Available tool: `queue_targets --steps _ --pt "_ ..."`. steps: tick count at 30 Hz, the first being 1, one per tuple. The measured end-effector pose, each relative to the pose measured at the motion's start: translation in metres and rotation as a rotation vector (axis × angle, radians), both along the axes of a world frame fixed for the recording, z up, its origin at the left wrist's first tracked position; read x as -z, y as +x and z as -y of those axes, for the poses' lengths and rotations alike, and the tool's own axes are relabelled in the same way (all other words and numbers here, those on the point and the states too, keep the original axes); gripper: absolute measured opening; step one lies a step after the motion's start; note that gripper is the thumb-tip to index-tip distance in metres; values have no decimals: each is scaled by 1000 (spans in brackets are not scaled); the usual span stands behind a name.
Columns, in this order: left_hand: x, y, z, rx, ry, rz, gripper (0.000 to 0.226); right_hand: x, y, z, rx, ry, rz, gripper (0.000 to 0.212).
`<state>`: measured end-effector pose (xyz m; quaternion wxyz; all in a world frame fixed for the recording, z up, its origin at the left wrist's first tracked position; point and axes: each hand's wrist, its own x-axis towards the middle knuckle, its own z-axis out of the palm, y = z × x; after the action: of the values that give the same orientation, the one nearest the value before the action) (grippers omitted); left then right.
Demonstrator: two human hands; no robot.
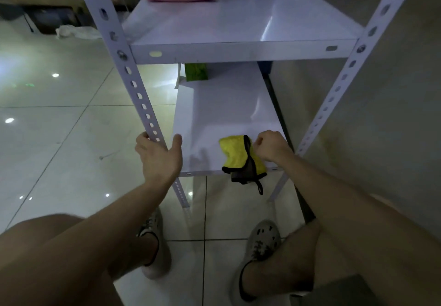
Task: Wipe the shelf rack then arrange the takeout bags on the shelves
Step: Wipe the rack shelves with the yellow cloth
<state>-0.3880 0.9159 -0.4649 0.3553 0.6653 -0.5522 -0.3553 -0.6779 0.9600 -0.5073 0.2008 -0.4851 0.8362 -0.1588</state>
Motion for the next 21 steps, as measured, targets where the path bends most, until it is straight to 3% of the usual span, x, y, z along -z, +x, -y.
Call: queue_targets --steps 3,5,6,8,11,13,17,21 --pt "9 -8 -13 23 449 -117 77 17 26 6 -33 94 41 52" --pt "12 -17 -28 312 761 -115 61 29 43 8 -66 130 -49 68" --pt "13 -21 -33 474 804 -48 53 36 48 8 -70 121 -72 71" --pt "11 -32 -32 680 706 66 43 44 54 9 -83 120 -78 62" --pt "1 -36 -12 763 491 97 30 36 43 11 -56 164 -15 46" --pt "-6 -25 -1 757 398 104 23 18 27 9 21 151 176 36" --pt "-10 -3 12 663 267 109 22 -44 3 1 39 80 733 15" --pt "-9 3 13 539 214 -13 20 -79 4 -13 58 6 992 15"
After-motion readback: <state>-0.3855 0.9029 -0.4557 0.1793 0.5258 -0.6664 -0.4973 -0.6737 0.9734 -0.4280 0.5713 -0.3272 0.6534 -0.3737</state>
